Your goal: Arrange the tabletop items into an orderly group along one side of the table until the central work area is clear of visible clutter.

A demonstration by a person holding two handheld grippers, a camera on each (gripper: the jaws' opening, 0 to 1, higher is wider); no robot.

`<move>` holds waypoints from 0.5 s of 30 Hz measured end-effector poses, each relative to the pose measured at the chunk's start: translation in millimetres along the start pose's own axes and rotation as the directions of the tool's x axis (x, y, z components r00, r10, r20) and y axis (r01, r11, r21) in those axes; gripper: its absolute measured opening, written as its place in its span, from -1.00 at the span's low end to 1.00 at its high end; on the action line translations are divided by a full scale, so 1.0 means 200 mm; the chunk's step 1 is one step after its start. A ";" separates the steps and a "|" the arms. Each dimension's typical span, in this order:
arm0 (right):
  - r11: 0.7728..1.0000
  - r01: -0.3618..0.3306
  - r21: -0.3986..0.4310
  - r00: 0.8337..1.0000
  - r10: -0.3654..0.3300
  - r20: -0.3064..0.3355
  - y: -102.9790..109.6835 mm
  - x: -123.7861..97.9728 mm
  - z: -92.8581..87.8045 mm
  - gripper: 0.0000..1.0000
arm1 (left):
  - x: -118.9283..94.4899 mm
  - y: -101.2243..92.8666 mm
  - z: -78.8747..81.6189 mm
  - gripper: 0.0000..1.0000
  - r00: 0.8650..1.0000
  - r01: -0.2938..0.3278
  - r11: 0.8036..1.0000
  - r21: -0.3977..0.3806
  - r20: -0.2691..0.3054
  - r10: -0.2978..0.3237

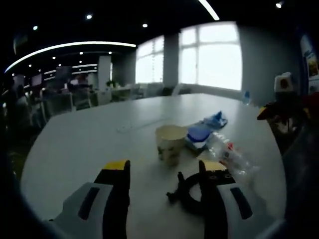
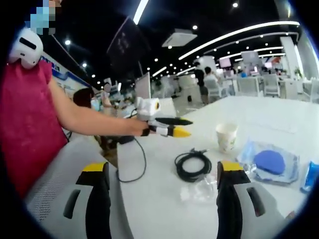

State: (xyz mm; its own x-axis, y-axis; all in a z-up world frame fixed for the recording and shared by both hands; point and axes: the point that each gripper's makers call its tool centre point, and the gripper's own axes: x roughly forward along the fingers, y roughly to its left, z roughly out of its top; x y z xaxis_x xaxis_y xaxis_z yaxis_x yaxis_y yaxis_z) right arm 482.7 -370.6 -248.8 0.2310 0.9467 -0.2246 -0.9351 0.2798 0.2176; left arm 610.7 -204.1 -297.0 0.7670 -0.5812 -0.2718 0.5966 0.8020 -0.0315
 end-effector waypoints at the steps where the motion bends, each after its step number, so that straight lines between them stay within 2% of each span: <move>1: 1.000 -0.003 -0.006 1.000 0.003 0.000 0.00 0.00 0.01 0.76 | -0.02 -0.01 0.00 0.08 1.000 0.000 1.000 -0.002 0.000 0.000; 9: 0.999 -0.017 -0.028 1.000 0.017 0.001 0.02 0.02 0.04 0.75 | -0.11 -0.08 0.03 0.09 1.000 0.000 1.000 0.001 0.010 0.000; 15: 0.999 -0.025 -0.041 1.000 0.025 -0.008 0.01 0.03 0.06 0.74 | -0.17 -0.13 0.02 0.11 1.000 0.011 1.000 0.006 0.007 -0.011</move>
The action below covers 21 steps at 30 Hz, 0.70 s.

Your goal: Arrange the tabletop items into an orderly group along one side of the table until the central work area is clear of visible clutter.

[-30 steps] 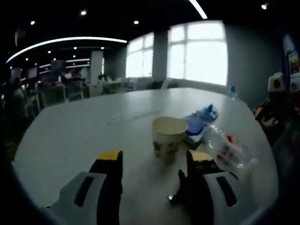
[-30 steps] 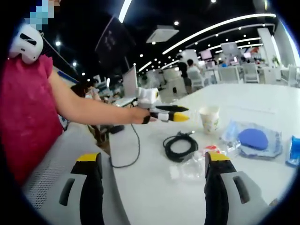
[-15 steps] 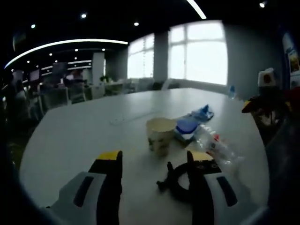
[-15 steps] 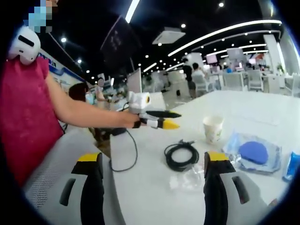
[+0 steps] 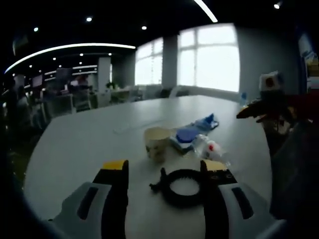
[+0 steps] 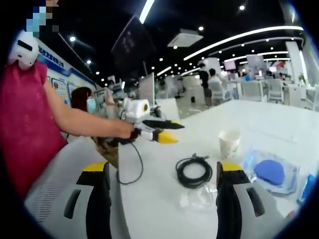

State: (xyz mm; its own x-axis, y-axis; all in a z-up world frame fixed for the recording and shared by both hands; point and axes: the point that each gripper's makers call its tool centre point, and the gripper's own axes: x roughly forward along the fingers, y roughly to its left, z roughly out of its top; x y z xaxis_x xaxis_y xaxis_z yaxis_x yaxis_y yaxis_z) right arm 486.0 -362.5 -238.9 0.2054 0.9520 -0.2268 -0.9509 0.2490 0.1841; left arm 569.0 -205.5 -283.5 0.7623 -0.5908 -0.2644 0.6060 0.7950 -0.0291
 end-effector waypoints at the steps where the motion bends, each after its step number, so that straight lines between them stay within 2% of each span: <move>1: 1.000 0.000 -0.002 1.000 0.000 -0.001 0.00 0.00 0.00 0.74 | -0.01 -0.01 0.00 0.12 1.000 0.001 1.000 0.004 -0.002 -0.001; 9: 1.000 -0.008 -0.019 1.000 0.007 -0.018 -0.04 0.08 0.04 0.72 | -0.07 -0.10 -0.05 0.13 1.000 0.011 1.000 -0.009 -0.020 -0.011; 14: 1.000 0.001 -0.018 0.999 -0.002 -0.040 -0.09 0.14 0.03 0.65 | -0.10 -0.12 -0.10 0.21 0.998 0.001 0.998 -0.063 -0.059 -0.005; 21: 1.000 0.016 -0.007 0.998 -0.016 -0.061 -0.14 0.21 0.02 0.57 | -0.12 -0.14 -0.12 0.25 0.998 0.001 0.997 -0.078 -0.068 -0.006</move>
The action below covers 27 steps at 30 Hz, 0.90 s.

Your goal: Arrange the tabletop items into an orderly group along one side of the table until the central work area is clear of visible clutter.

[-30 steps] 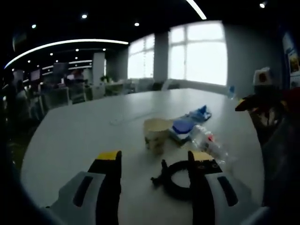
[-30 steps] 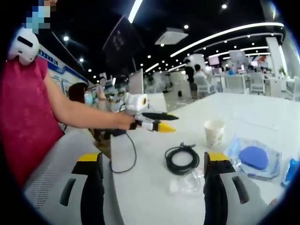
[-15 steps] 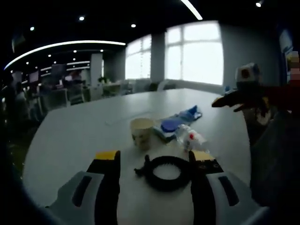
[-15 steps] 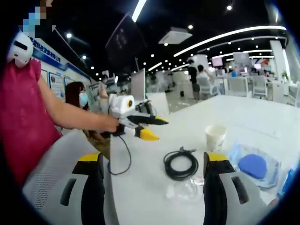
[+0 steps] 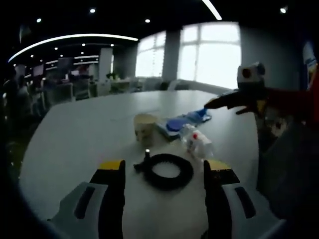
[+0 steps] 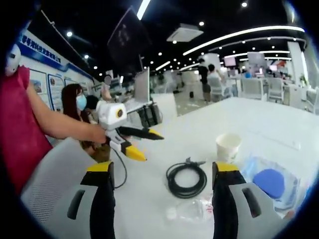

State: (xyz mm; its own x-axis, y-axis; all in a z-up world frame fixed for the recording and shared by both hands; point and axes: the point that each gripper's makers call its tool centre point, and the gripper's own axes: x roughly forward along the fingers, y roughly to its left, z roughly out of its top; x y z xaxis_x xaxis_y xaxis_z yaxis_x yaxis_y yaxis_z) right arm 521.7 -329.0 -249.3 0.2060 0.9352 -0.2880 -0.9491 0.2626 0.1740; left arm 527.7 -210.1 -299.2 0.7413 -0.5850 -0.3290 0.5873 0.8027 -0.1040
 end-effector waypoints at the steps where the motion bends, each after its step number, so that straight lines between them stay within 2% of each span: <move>1: 1.000 0.002 0.000 1.000 -0.002 -0.004 -0.01 0.01 0.00 0.55 | 0.00 0.00 -0.01 0.27 1.000 0.000 1.000 -0.006 -0.006 0.000; 8: 0.999 0.042 0.014 0.999 -0.041 -0.033 -0.09 0.06 -0.03 0.42 | 0.03 -0.04 -0.05 0.33 0.997 0.010 0.998 -0.055 -0.069 -0.014; 13: 0.997 0.073 0.002 0.994 -0.073 -0.078 -0.15 0.10 -0.07 0.35 | 0.04 -0.04 -0.09 0.39 0.992 0.007 0.995 -0.099 -0.122 -0.019; 18: 0.993 0.119 -0.010 0.985 -0.119 -0.124 -0.21 0.14 -0.11 0.21 | 0.07 -0.07 -0.12 0.28 0.985 0.017 0.990 -0.143 -0.165 -0.041; 23: 0.987 0.158 -0.007 0.976 -0.157 -0.154 -0.26 0.16 -0.13 0.12 | 0.10 -0.08 -0.14 0.31 0.981 0.015 0.986 -0.164 -0.191 -0.047; 27: 0.984 0.180 -0.004 0.966 -0.178 -0.189 -0.29 0.20 -0.15 0.04 | 0.13 -0.07 -0.15 0.25 0.977 -0.001 0.980 -0.197 -0.211 -0.042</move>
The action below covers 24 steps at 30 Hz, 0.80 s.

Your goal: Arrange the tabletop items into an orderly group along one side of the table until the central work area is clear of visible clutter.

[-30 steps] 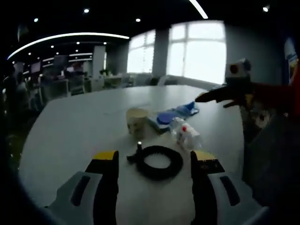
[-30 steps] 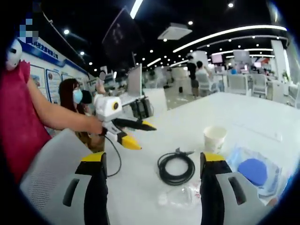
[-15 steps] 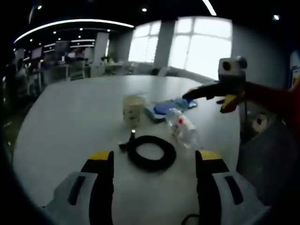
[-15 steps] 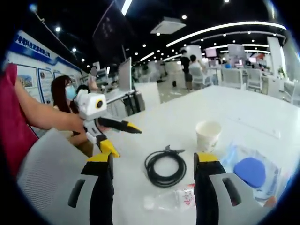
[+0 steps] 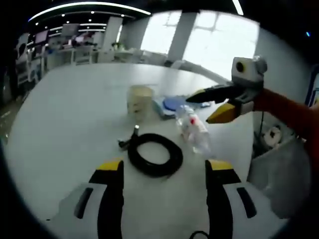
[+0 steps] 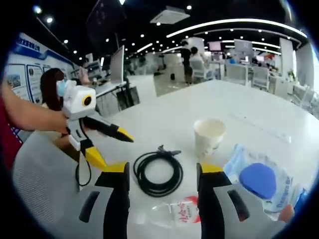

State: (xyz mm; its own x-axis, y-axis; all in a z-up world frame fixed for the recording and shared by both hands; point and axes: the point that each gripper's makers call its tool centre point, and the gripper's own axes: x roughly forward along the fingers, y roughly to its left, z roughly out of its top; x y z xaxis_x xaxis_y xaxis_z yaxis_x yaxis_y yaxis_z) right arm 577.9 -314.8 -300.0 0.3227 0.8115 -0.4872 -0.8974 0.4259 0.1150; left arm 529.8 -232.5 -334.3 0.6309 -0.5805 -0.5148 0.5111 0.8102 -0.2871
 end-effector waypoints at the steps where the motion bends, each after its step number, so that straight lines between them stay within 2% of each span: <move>1: 1.000 0.001 -0.002 1.000 -0.001 -0.005 0.00 0.01 0.00 0.01 | 0.01 0.01 0.00 0.25 1.000 -0.004 1.000 0.004 -0.004 0.004; 4: 1.000 0.015 -0.026 0.999 -0.017 -0.040 -0.01 0.04 -0.02 -0.06 | 0.03 0.02 -0.01 0.25 1.000 -0.011 1.000 -0.008 -0.011 0.011; 9: 0.996 0.043 -0.080 0.989 -0.053 -0.137 -0.04 0.11 -0.08 -0.16 | 0.06 0.03 -0.04 0.22 0.999 -0.024 1.000 -0.012 -0.037 0.023; 19: 0.995 0.032 -0.099 0.977 -0.052 -0.205 -0.03 0.22 -0.13 -0.31 | 0.10 0.08 -0.04 0.14 0.998 -0.046 0.999 -0.018 -0.038 0.045; 24: 0.991 0.068 -0.115 0.960 -0.096 -0.265 -0.08 0.26 -0.20 -0.36 | 0.13 0.09 -0.05 0.08 0.997 -0.059 0.998 -0.021 -0.056 0.058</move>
State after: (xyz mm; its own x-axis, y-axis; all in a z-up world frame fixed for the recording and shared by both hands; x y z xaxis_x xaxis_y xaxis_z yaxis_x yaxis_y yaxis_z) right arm 596.4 -295.0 -360.9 0.3163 0.6317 -0.7077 -0.9022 0.4309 -0.0187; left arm 550.5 -232.5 -360.8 0.6258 -0.5270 -0.5750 0.4606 0.8446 -0.2729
